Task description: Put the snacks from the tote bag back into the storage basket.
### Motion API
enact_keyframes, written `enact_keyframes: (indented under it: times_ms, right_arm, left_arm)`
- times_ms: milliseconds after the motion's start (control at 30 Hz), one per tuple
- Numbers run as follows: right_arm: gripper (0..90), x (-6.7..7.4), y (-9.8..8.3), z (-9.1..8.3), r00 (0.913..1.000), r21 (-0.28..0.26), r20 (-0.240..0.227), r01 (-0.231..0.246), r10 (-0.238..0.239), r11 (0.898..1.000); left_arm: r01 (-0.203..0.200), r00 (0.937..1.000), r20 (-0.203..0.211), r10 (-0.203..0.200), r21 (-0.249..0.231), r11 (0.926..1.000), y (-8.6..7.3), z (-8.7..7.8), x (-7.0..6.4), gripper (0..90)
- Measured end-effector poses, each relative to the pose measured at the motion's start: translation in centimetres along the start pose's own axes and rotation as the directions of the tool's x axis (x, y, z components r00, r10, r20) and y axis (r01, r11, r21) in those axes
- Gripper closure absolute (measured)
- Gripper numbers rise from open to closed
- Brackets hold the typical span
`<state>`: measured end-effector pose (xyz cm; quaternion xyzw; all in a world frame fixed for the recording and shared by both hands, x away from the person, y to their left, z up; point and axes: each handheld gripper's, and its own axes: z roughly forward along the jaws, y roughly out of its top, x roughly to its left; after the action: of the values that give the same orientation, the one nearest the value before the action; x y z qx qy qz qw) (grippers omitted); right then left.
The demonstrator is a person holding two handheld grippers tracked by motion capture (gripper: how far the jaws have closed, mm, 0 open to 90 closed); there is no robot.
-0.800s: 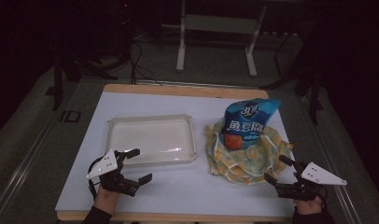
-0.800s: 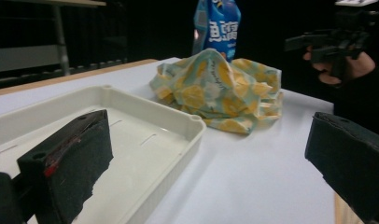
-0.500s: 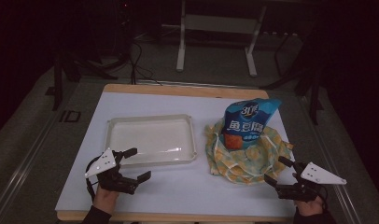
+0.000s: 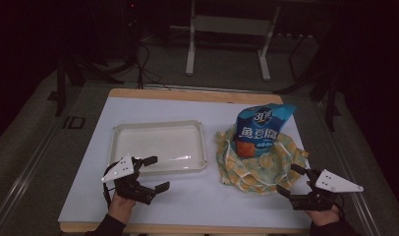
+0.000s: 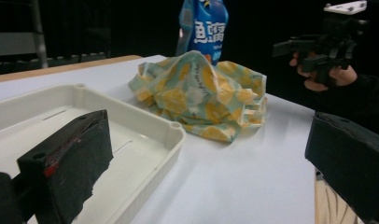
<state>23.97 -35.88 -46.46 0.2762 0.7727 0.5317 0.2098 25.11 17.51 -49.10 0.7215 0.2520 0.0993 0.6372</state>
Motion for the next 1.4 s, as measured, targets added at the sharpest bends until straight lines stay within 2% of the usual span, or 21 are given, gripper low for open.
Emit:
enact_keyframes:
  times_ms: [167, 400, 467, 567, 733, 1000, 1200, 1233, 1400]
  right_arm:
    - [12.2, -0.6, 0.3, 0.0, 0.9995, -0.010, -0.017, -0.025, 0.025, 1.000]
    - [12.3, -0.8, 0.5, 0.1, 0.9999, 0.006, -0.011, -0.008, 0.008, 1.000]
    - [12.9, -0.9, 0.6, 0.1, 1.0000, 0.010, -0.005, -0.008, 0.008, 1.000]
    - [13.3, -1.1, 0.7, 0.0, 1.0000, 0.008, -0.002, -0.008, 0.008, 1.000]
    - [13.9, -1.4, 1.1, 0.0, 1.0000, 0.005, 0.003, 0.003, -0.003, 1.000]
    - [14.2, -2.1, 1.8, 0.3, 1.0000, -0.002, -0.006, 0.007, -0.007, 1.000]
    - [14.6, -2.4, 2.4, 0.7, 0.9995, -0.002, -0.008, 0.029, -0.029, 1.000]
    - [15.2, -2.5, 2.5, 0.8, 0.9994, -0.002, -0.011, 0.032, -0.032, 0.999]
    - [15.2, -3.1, 2.8, 1.0, 0.9994, -0.005, -0.002, 0.036, -0.036, 0.999]
  left_arm:
    - [0.002, 0.9996, 0.028, -0.002, 0.006, 1.0000, 0.7, 0.8, -0.4, 1.2]
    - [0.001, 0.9979, 0.064, -0.002, 0.020, 0.9998, 1.4, 2.4, -0.6, 1.2]
    - [-0.017, 0.9984, 0.054, 0.015, 0.028, 0.9995, 1.6, 2.8, -0.8, 1.2]
    - [-0.032, 0.9978, 0.060, 0.029, 0.047, 0.9984, 2.0, 3.4, -1.0, 1.2]
    - [-0.022, 0.9967, 0.079, 0.018, 0.046, 0.9987, 2.3, 4.4, -0.9, 1.2]
    - [-0.037, 0.9949, 0.096, 0.031, 0.058, 0.9977, 3.1, 6.1, -0.8, 1.3]
    - [-0.024, 0.9929, 0.118, 0.016, 0.065, 0.9976, 3.5, 7.6, -0.4, 1.3]
    - [-0.028, 0.9937, 0.110, 0.020, 0.065, 0.9975, 3.6, 7.8, -0.3, 1.3]
    - [-0.038, 0.9920, 0.123, 0.028, 0.073, 0.9966, 4.1, 9.0, -0.1, 1.3]
